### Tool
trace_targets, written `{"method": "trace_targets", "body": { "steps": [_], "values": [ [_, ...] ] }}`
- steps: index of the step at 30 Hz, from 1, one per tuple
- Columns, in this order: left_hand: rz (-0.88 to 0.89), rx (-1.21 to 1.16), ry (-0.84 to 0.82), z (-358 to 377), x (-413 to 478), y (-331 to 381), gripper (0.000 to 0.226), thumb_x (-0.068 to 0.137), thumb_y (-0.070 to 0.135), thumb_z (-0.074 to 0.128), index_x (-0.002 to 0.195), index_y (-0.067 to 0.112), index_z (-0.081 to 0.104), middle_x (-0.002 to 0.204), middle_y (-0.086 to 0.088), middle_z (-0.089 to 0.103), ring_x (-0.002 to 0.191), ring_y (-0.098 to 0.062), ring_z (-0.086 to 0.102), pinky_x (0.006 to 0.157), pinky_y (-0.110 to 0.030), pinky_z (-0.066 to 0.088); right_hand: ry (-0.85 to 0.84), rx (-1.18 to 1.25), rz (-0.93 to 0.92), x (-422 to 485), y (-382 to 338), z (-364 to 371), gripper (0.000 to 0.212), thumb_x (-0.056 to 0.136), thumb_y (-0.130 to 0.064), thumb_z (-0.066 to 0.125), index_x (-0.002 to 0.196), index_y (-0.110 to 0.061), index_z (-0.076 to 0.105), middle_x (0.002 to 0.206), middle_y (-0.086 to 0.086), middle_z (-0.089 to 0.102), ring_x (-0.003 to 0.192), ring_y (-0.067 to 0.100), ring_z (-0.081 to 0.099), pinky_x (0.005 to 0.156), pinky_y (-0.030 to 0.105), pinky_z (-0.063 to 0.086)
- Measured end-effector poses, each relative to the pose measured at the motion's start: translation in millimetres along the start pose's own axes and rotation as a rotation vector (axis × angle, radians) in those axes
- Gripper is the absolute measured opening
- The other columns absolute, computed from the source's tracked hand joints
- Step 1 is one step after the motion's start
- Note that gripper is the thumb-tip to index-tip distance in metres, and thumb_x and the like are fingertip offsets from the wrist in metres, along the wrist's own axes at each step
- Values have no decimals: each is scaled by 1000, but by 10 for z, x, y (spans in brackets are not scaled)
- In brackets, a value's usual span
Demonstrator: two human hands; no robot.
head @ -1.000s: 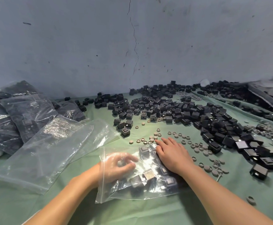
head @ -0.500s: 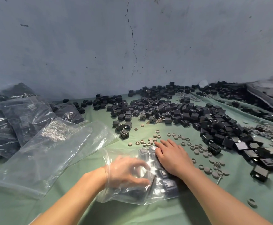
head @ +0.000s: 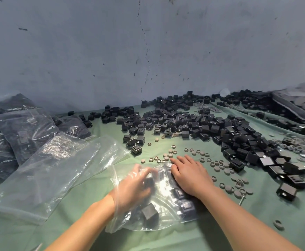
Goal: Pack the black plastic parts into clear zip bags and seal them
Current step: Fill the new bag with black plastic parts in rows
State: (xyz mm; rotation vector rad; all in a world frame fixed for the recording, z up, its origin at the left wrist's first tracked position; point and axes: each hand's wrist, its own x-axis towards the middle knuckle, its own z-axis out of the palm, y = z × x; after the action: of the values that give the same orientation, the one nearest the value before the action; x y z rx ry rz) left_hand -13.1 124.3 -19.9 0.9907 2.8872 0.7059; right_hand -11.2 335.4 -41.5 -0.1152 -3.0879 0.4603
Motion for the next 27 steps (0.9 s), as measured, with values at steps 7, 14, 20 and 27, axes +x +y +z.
{"method": "trace_targets", "body": {
  "steps": [7, 14, 20, 27],
  "values": [
    [3, -350, -96, 28, -84, -149, 22, 94, 24, 64, 115, 28, 62, 109, 11, 48, 82, 11, 59, 73, -14, 53, 0, -3, 1, 1, -5, -5, 53, 105, -43, 15, 157, -35, 23, 165, -6, 23, 154, 16, 11, 124, 42, 10],
    [-116, -330, -88, 56, -91, -183, 20, 89, 41, 68, 97, 42, 50, 86, 12, 67, 79, 19, 60, 66, -8, 49, 4, 3, -2, -10, 1, -1, 53, 105, -42, 16, 156, -35, 25, 165, -6, 24, 154, 16, 11, 124, 43, 10],
    [-113, -393, -154, -40, -81, -152, 31, 87, 35, 70, 77, 61, 56, 86, 12, 65, 67, 13, 63, 52, -9, 46, 0, 2, -4, -19, 7, -2, 53, 105, -42, 16, 157, -35, 25, 165, -6, 24, 154, 16, 11, 125, 43, 11],
    [-87, -334, -174, -19, -18, -74, 26, 98, 26, 56, 102, 51, 47, 85, 46, 59, 60, 11, 63, 50, -11, 48, 1, 4, -5, -22, -5, -15, 53, 105, -42, 16, 157, -35, 24, 165, -6, 24, 154, 17, 11, 125, 43, 10]
  ]
}}
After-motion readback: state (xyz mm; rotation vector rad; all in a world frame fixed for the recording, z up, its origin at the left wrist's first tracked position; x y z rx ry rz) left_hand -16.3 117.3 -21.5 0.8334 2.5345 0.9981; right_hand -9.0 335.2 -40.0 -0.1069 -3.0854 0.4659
